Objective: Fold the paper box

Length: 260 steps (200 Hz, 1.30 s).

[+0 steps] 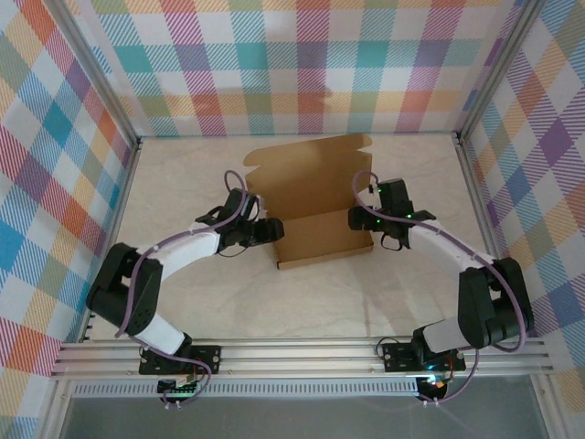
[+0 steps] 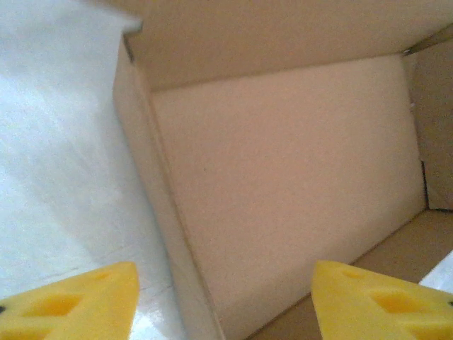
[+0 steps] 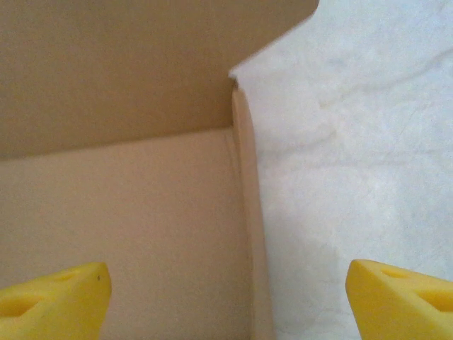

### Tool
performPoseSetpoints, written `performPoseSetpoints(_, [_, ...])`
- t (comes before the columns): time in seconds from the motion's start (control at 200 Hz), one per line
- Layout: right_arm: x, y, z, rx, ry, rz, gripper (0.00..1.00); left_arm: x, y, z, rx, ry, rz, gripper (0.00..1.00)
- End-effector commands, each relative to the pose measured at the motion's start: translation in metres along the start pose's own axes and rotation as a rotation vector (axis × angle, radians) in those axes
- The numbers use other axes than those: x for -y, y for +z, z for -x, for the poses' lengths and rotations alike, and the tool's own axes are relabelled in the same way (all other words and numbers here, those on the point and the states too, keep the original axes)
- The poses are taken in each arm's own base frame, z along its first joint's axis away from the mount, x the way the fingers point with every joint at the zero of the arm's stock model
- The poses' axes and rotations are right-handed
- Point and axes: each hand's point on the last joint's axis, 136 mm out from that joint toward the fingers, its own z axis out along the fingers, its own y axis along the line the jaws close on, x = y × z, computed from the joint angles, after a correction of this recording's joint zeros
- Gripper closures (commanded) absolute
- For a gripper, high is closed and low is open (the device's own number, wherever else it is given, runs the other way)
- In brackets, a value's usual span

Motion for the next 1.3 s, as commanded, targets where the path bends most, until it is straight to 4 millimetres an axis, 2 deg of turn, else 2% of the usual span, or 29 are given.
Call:
performPoseSetpoints(0.0, [0.000, -0.012, 0.031, 0.071, 0.028, 0.107, 0.15, 0.001, -0.025, 0.021, 0.094, 0.082, 0.075, 0.25])
performPoseSetpoints(0.04, [0.006, -0.012, 0.034, 0.064, 0.053, 0.101, 0.18, -0.001, -0.028, 0.028, 0.108, 0.077, 0.098, 0.21])
performPoseSetpoints(0.08, [0.014, -0.010, 0.037, 0.056, 0.091, 0.077, 0.21, -0.009, -0.029, 0.027, 0.082, 0.055, 0.139, 0.19])
performPoseSetpoints(0.14, [0.032, -0.004, 0.034, 0.025, 0.204, 0.018, 0.27, -0.013, -0.025, 0.030, 0.068, 0.022, 0.156, 0.19])
performPoseSetpoints(0.24, [0.049, 0.008, 0.013, -0.081, 0.407, -0.018, 0.38, -0.005, -0.012, 0.029, 0.035, -0.028, 0.108, 0.18])
performPoseSetpoints(0.305, [0.048, 0.015, 0.001, -0.119, 0.463, -0.011, 0.42, 0.001, 0.002, 0.022, -0.008, -0.065, 0.058, 0.19])
performPoseSetpoints(0.32, [0.048, 0.017, -0.001, -0.122, 0.471, -0.011, 0.44, 0.007, 0.003, 0.026, 0.008, -0.065, 0.031, 0.20])
performPoseSetpoints(0.395, [0.047, 0.024, -0.017, -0.163, 0.513, -0.004, 0.50, 0.011, 0.017, 0.022, -0.028, -0.082, 0.002, 0.24])
performPoseSetpoints(0.545, [0.035, 0.034, -0.044, -0.222, 0.559, 0.062, 0.56, 0.019, 0.034, 0.022, -0.070, -0.081, -0.033, 0.35])
performPoseSetpoints(0.69, [0.015, 0.036, -0.058, -0.252, 0.568, 0.133, 0.60, 0.022, 0.042, 0.027, -0.086, -0.065, -0.033, 0.40])
performPoseSetpoints(0.815, [0.000, 0.036, -0.059, -0.253, 0.548, 0.174, 0.60, 0.022, 0.044, 0.029, -0.093, -0.052, -0.021, 0.40])
performPoseSetpoints(0.925, [0.007, 0.031, -0.055, -0.228, 0.515, 0.133, 0.56, 0.019, 0.040, 0.031, -0.088, -0.026, 0.007, 0.40])
performPoseSetpoints(1.055, [0.024, 0.020, -0.039, -0.166, 0.462, 0.080, 0.37, 0.003, 0.023, 0.034, -0.047, 0.031, 0.091, 0.35])
performPoseSetpoints(1.165, [0.029, 0.010, -0.013, -0.075, 0.371, 0.110, 0.26, -0.004, 0.003, 0.046, 0.033, 0.066, 0.108, 0.29])
performPoseSetpoints(1.295, [0.018, 0.000, 0.024, 0.027, 0.134, 0.220, 0.14, -0.011, -0.022, 0.065, 0.111, 0.104, 0.100, 0.20])
